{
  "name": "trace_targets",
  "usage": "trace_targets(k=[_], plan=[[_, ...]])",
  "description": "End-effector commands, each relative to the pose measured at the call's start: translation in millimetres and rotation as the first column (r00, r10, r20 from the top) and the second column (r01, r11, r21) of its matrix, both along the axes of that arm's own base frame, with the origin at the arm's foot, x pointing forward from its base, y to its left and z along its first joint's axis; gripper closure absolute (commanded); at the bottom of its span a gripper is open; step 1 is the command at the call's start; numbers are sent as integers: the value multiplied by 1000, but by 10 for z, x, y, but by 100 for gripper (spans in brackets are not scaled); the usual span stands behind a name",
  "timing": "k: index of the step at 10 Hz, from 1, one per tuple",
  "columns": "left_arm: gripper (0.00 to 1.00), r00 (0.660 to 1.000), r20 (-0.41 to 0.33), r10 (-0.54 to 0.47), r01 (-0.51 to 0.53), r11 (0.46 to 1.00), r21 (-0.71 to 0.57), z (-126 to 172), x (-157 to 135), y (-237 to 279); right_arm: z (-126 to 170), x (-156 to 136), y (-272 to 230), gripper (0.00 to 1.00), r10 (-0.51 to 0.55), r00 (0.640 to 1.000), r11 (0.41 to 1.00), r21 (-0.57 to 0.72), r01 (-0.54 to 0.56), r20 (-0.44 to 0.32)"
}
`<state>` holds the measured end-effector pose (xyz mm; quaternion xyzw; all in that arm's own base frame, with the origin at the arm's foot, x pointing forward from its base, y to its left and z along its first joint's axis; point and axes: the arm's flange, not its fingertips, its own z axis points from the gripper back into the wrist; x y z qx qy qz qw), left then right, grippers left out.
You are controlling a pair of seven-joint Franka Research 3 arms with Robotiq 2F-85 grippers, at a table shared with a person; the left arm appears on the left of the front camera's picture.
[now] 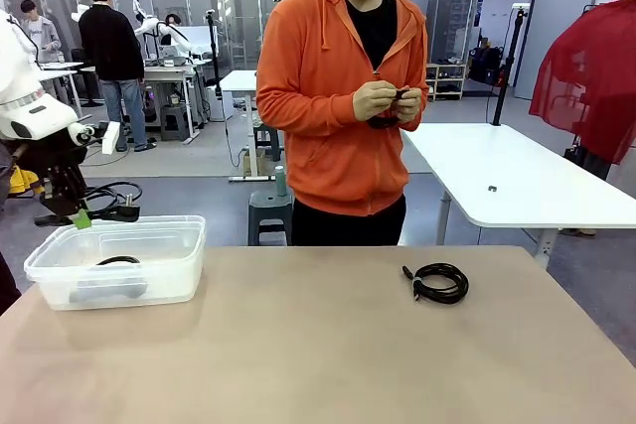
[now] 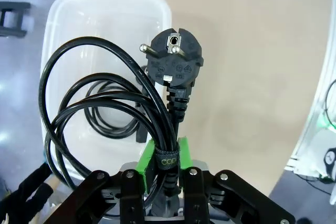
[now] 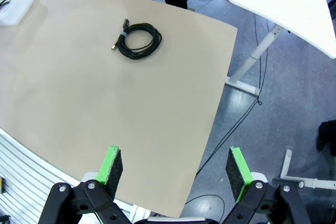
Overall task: Organize and store the cables.
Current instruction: Place the Power Cable into the Organizing box.
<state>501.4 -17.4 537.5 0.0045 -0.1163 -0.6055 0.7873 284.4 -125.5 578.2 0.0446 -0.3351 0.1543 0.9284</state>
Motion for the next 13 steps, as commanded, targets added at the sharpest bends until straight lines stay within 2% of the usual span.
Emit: trace_targets(k=[1,2,6,10,13], plan=[[79,999,13,-35,35,999,-21,146,-42,-69,-38,-15,1,0,2,1000,1000,5,-2,-2],[79,1000,0,0,0,1000,0,0,0,0,-38,-15,1,0,2,1000,1000,5,-2,-2],[79,1000,-3,-2,2,1000,0,-7,-2,-8,-38,-15,1,0,2,1000,1000,5,-2,-2],[79,1000,-6,-25,25,999,41,-104,506,246,-38,-15,1,0,2,1000,1000,5,-2,-2],[79,1000,-14,27,-26,998,62,-381,922,412,-38,-15,1,0,2,1000,1000,5,-2,-2]])
